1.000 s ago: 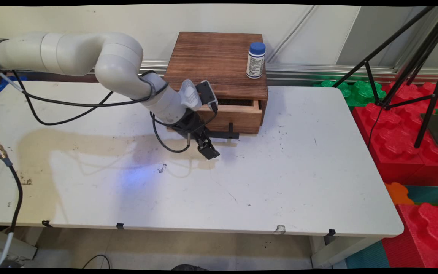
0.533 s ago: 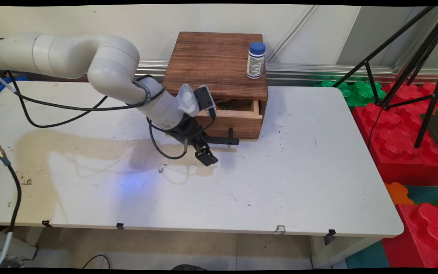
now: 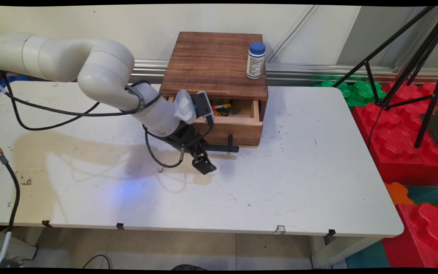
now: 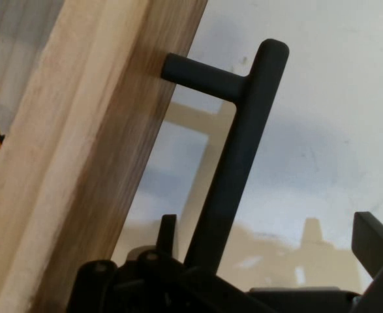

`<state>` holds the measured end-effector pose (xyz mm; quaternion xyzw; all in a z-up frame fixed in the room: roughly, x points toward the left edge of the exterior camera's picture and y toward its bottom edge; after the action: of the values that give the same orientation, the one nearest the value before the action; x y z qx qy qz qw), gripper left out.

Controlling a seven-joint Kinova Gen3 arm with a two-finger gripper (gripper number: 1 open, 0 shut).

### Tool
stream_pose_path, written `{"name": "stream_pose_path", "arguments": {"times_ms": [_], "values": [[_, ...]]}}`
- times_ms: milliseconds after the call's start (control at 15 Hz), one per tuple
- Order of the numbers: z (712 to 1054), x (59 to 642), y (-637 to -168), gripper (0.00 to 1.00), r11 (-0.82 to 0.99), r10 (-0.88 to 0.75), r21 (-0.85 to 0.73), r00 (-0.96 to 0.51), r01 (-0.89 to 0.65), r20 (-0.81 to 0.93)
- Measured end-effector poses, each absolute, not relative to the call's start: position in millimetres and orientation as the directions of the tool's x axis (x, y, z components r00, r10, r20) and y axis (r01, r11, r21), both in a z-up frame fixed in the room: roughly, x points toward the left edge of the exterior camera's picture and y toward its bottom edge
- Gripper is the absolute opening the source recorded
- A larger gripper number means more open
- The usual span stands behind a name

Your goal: Open the drawer

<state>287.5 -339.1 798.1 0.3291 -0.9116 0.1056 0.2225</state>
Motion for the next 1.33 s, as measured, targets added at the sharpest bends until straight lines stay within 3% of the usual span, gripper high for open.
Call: {"name": "stream_pose_path", "arguments": {"times_ms": [1333], "values": [[809,278,-273,1.00,0.795,-0.535,-0.014,-0.711,-0.607,0.457]]}}
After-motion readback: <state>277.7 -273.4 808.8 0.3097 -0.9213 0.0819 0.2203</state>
